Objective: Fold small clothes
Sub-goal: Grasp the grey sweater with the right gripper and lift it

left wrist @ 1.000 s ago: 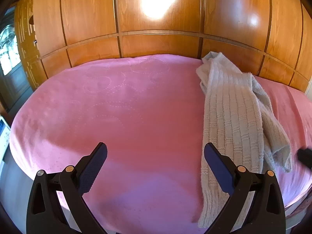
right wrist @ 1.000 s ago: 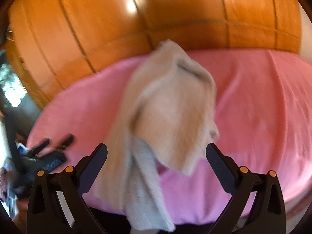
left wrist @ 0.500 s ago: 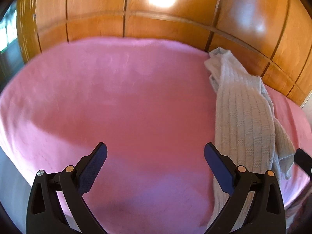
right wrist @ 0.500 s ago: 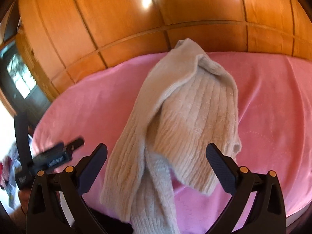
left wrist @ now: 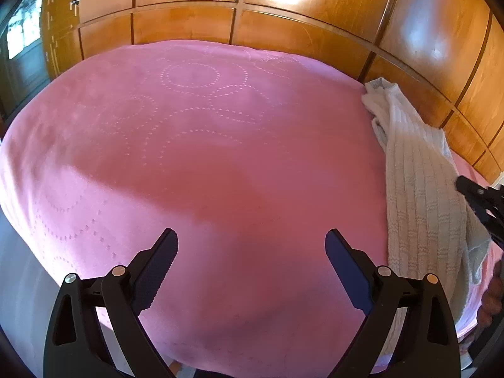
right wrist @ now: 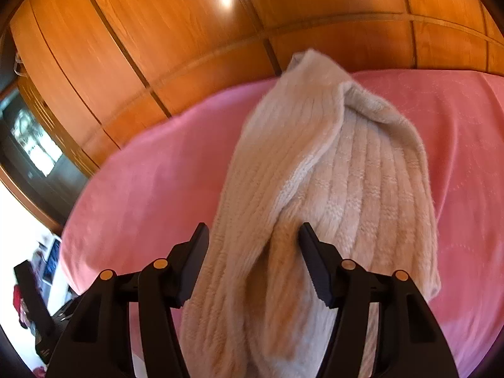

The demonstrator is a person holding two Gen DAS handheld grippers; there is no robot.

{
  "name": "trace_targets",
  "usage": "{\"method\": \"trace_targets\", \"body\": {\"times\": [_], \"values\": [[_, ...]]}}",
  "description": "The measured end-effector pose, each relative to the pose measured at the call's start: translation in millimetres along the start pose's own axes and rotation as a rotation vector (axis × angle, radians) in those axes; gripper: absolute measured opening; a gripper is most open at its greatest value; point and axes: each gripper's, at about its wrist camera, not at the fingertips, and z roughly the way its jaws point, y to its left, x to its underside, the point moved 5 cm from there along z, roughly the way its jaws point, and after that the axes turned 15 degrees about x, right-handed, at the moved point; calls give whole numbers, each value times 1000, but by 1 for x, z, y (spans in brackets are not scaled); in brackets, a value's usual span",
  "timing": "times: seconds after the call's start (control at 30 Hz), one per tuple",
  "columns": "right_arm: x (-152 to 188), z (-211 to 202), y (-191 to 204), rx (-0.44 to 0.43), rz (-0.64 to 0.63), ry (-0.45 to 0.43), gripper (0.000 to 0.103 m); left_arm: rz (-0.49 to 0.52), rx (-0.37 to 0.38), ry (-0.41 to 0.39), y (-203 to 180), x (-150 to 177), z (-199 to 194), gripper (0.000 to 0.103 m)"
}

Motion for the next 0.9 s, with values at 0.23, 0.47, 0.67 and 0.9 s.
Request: {"method": "trace_targets", "body": {"times": [0.23, 0.47, 0.67, 0.9], "values": [[-24, 28, 12, 120, -195, -92, 40, 46, 55, 49, -16, 9, 7, 88], [-43, -28, -18, -64, -140, -112, 6, 158, 185, 76, -52, 12, 2, 88], [-121, -96, -159, 200, 38, -316, 6, 261, 404, 178, -107, 28, 7, 88], [-179, -52, -316, 547, 221, -224, 87, 373, 558, 382, -171, 66, 32, 88]]}}
